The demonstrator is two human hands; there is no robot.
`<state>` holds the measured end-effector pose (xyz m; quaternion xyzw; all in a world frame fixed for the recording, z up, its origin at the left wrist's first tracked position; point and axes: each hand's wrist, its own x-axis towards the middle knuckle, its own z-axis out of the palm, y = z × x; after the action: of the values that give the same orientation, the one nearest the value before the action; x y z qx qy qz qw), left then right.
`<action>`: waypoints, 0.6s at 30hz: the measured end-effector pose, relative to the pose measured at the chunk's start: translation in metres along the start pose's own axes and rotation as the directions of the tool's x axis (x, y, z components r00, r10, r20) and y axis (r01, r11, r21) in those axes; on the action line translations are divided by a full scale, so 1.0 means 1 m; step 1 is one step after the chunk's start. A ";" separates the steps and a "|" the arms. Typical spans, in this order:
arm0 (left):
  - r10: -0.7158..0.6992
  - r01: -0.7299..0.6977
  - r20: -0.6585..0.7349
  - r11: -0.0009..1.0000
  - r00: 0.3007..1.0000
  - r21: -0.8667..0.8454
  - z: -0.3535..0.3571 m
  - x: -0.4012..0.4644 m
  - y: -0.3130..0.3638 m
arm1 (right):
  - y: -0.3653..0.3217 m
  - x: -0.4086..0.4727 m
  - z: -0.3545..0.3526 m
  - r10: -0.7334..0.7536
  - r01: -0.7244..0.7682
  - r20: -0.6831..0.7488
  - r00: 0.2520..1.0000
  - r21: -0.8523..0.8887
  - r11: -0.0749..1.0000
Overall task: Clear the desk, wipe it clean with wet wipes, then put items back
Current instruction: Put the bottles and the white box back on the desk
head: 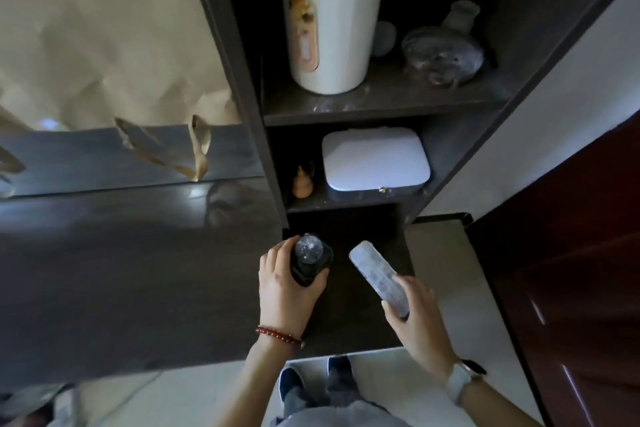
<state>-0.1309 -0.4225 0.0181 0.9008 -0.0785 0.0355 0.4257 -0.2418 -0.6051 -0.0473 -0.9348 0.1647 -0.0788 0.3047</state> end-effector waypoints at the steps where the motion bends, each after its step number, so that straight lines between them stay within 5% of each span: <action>1: -0.030 0.030 -0.017 0.999 0.999 0.012 -0.005 -0.006 -0.010 | 0.009 -0.006 0.014 0.012 -0.010 0.057 0.998 -0.027 1.000; 7: -0.197 0.204 -0.095 0.976 0.976 0.081 -0.029 -0.016 -0.049 | 0.023 0.006 0.085 0.130 -0.069 0.323 0.937 -0.192 0.979; 18: -0.267 0.295 -0.188 0.946 0.945 0.137 -0.027 -0.031 -0.083 | 0.052 0.073 0.140 0.003 0.268 0.563 0.826 -0.399 0.877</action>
<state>-0.1469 -0.3463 -0.0321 0.9284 0.0901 0.0558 0.3561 -0.1528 -0.5938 -0.1871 -0.9720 0.0172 0.2116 0.1012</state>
